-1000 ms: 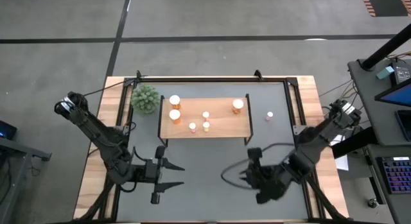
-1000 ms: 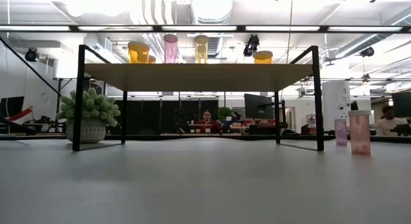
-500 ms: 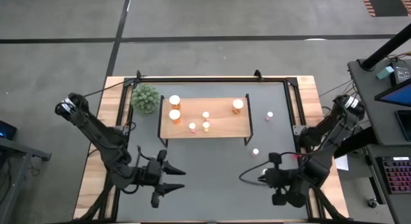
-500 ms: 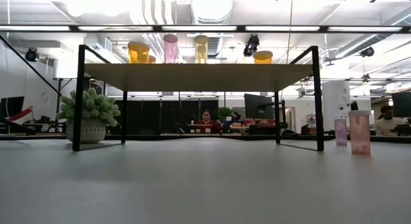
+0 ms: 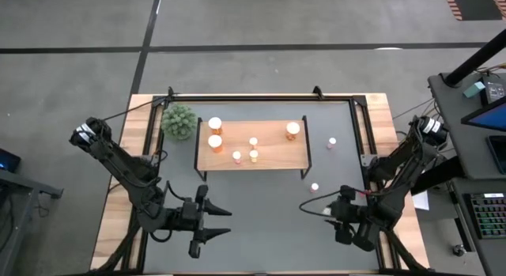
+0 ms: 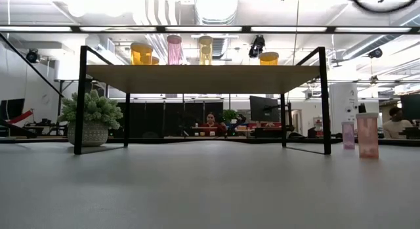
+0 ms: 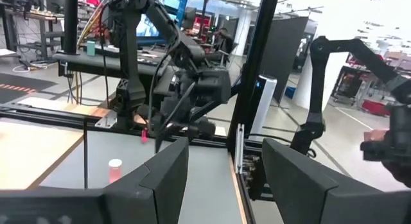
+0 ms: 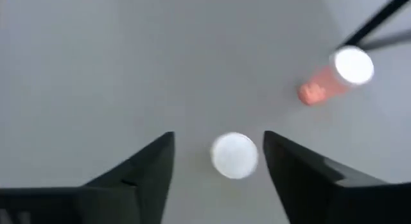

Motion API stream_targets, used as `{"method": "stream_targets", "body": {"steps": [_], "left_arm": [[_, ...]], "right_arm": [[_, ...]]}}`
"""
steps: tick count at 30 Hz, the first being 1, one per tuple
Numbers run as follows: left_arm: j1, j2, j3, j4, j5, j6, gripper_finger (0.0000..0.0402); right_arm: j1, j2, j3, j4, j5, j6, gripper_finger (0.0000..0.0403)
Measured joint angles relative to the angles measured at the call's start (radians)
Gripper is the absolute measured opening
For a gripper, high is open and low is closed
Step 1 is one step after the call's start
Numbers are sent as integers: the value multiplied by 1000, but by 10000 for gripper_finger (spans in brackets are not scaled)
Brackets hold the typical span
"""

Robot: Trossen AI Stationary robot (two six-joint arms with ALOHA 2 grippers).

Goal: Pick and place medicine bottles onto shelf by color
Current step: Put the yellow pill bottle on the shelf aligned with the other yellow pill bottles

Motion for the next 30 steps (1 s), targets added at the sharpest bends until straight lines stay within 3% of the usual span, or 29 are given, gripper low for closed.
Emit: {"method": "stream_targets", "body": {"steps": [5, 10, 18, 30], "left_arm": [[0, -2, 0, 0, 0, 2, 183], [0, -3, 0, -2, 0, 23, 183], [2, -6, 4, 6, 0, 58, 183], [2, -6, 4, 1, 0, 83, 183]], "right_arm": [[0, 21, -19, 1, 0, 65, 278], [-1, 65, -19, -2, 2, 78, 281], [-3, 133, -19, -2, 2, 133, 217], [-3, 136, -19, 1, 13, 142, 111]]}}
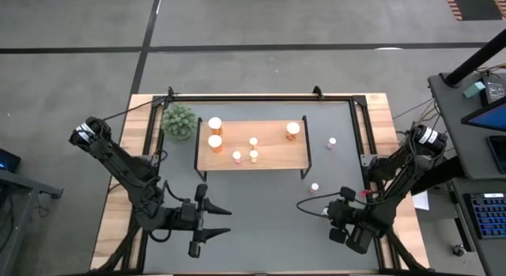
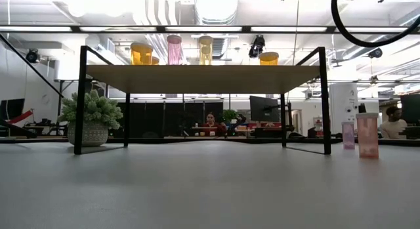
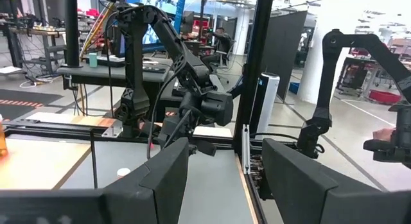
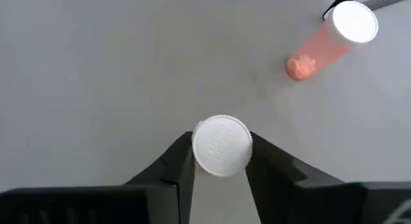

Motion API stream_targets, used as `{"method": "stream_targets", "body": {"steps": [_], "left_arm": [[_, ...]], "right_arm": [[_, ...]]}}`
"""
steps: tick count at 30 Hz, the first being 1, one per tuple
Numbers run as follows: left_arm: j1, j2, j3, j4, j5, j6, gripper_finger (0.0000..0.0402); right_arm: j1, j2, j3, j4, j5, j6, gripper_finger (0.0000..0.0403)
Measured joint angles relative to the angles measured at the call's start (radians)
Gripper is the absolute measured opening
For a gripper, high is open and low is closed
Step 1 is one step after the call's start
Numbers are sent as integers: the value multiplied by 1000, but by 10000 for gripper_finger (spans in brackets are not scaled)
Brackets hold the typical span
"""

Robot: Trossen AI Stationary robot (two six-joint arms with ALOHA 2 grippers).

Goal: Pick and place medicine bottles onto shelf by color
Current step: Put the yellow pill bottle on the shelf aligned with the other yellow pill bottles

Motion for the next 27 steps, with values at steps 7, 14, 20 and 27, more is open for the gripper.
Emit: {"method": "stream_targets", "body": {"steps": [7, 14, 20, 27], "left_arm": [[0, 0, 0, 0, 0, 52, 183], [0, -35, -1, -37, 0, 173, 183], [0, -133, -34, -171, 0, 218, 183], [0, -249, -165, -163, 0, 235, 183]], "right_arm": [[0, -24, 50, -2, 3, -14, 109], [-75, -62, 243, -4, 68, -170, 109], [-298, -66, 482, -4, 35, -549, 108], [-619, -66, 747, 0, -34, -1012, 107]]}}
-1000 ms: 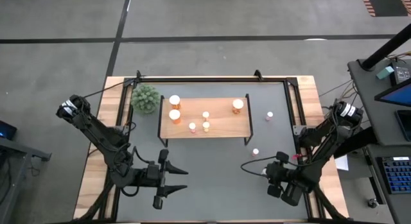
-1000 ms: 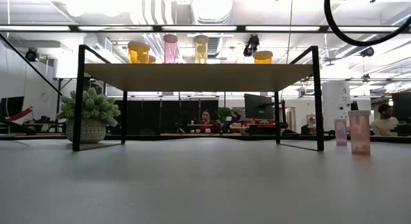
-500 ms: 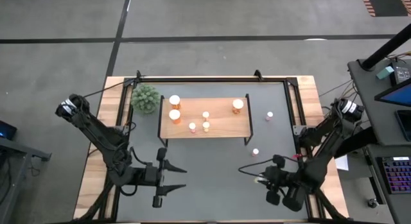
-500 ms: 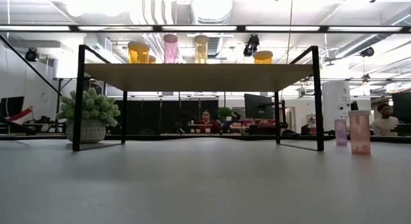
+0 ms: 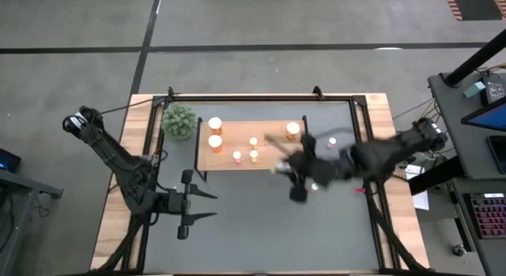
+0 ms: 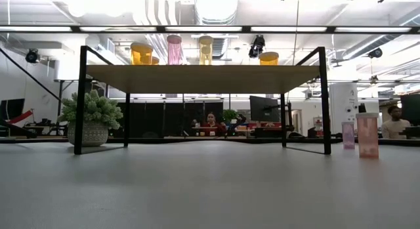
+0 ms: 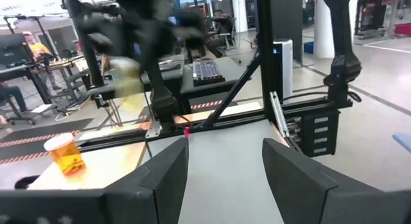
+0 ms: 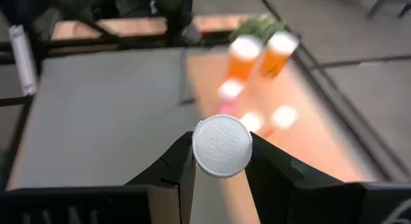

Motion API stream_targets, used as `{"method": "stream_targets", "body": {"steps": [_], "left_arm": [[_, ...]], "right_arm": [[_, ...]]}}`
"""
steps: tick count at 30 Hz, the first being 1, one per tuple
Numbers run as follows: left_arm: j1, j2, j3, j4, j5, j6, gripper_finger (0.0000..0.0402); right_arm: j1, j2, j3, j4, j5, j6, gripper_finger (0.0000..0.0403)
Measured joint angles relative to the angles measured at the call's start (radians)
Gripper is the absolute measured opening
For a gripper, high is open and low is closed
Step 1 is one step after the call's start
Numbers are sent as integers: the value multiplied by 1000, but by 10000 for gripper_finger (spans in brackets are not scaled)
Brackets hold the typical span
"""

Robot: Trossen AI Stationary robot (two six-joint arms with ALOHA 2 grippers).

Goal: Pick and place medicine bottles onto shelf by color
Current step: Put the yellow pill bottle on the shelf aligned with the other yellow pill bottles

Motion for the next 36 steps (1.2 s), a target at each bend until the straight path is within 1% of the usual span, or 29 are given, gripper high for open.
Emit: {"method": "stream_targets", "body": {"steps": [3, 7, 9, 13, 15, 17, 21, 24, 27, 30, 36], "left_arm": [[0, -54, -38, 5, -1, -5, 183], [0, -111, -66, 4, -3, 10, 183], [2, -135, -78, 8, -2, 40, 183], [6, -184, -98, 5, -4, 89, 183], [6, -203, -99, 5, -4, 99, 183], [6, -218, -99, 2, -4, 111, 183], [6, -233, -99, 1, -4, 130, 183], [6, -235, -99, 1, -3, 129, 183], [6, -228, -99, 0, -3, 126, 183], [6, -223, -99, -2, -3, 126, 183], [6, -223, -99, 1, -3, 126, 183]], "right_arm": [[-166, 0, 67, 10, -130, -132, 107], [-366, 26, 96, 46, -302, -209, 107], [-440, 57, 104, 46, -370, -235, 107], [-543, 127, 111, 42, -450, -281, 107], [-574, 162, 118, 43, -488, -308, 107], [-590, 194, 120, 41, -518, -377, 107], [-601, 240, 121, 36, -535, -505, 107], [-618, 254, 121, 40, -536, -544, 107], [-635, 259, 120, 31, -535, -544, 107], [-647, 267, 117, 26, -539, -505, 107], [-647, 288, 101, 21, -561, -491, 107]]}}
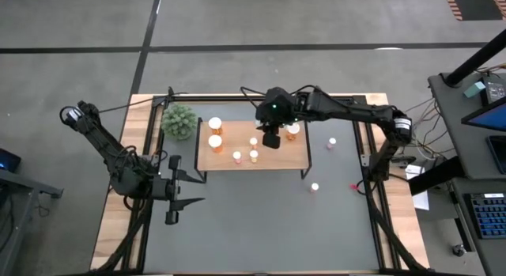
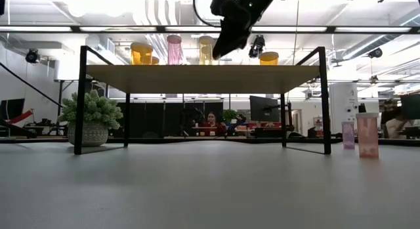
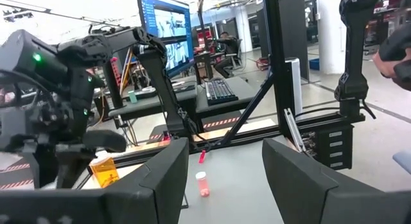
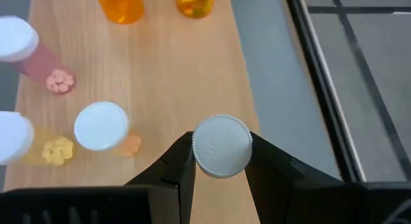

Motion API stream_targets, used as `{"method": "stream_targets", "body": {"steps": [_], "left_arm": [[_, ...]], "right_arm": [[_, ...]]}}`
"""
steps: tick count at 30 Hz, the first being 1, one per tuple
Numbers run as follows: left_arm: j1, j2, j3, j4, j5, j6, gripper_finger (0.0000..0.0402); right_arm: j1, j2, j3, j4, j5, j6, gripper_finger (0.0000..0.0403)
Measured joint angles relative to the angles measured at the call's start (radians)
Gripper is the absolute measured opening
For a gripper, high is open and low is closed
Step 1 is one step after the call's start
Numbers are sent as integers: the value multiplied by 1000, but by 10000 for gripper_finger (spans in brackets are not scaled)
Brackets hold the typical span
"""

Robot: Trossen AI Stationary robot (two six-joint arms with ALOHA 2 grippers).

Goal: Pick and place medicine bottles onto shelf by color
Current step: Put the yellow pill bottle on the shelf aligned with the other yellow pill bottles

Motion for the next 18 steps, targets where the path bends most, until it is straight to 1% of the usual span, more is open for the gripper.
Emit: {"method": "stream_targets", "body": {"steps": [11, 14, 18], "left_arm": [[0, 0, -1, 1, 0, 0, 183], [0, 0, -1, 1, 1, 0, 183], [0, 0, -1, 1, 1, 0, 183]], "right_arm": [[4, 31, -4, 5, -1, 15, 108], [4, 32, -4, 5, -1, 37, 118], [4, 32, -4, 5, -1, 38, 144]]}}
